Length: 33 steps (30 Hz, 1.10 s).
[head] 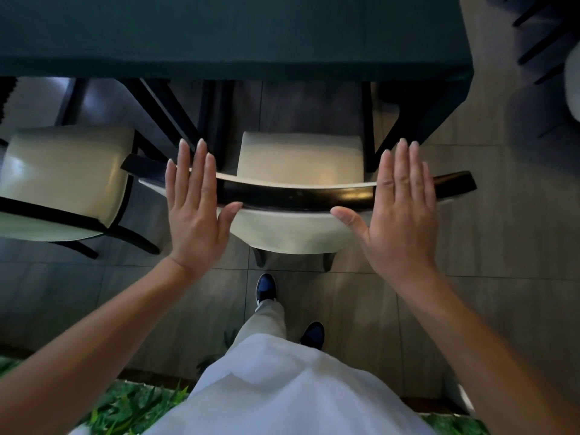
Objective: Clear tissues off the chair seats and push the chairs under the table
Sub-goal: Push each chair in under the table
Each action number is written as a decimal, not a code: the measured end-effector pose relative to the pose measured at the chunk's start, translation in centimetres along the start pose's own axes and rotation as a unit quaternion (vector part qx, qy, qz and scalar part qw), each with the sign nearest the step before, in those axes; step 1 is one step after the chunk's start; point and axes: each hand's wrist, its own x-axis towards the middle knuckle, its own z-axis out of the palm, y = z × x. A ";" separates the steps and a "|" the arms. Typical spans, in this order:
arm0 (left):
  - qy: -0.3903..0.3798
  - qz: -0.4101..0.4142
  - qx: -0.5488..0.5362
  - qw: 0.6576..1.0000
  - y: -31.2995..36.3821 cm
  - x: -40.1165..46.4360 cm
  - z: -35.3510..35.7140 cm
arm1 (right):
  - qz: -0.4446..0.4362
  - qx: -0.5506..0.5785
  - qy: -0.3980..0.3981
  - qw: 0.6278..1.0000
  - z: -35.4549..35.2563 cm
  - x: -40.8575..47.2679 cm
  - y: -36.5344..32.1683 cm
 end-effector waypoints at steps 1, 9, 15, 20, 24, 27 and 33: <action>-0.002 0.005 0.002 1.000 -0.1 0.3 0.1 | -0.002 0.000 0.002 1.000 0.0 0.2 0.1; -0.041 0.058 0.013 0.997 -1.7 1.8 -0.7 | -0.038 -0.001 0.003 0.999 -0.4 1.4 0.3; -0.032 0.018 0.010 0.999 1.0 2.5 0.3 | -0.052 0.013 -0.002 0.999 -0.1 3.1 2.9; -0.024 0.022 -0.008 0.999 1.9 3.2 1.1 | -0.046 0.013 -0.002 0.999 0.0 3.6 4.1; -0.036 0.041 -0.008 0.999 0.1 3.3 0.8 | -0.030 0.012 0.009 0.999 0.3 3.3 2.6; -0.060 0.038 0.000 0.997 -1.8 3.6 0.5 | -0.029 0.019 0.013 0.999 0.6 3.7 1.0; -0.108 0.003 0.016 0.994 -2.7 7.0 0.5 | -0.046 0.037 0.031 0.998 0.5 7.5 1.4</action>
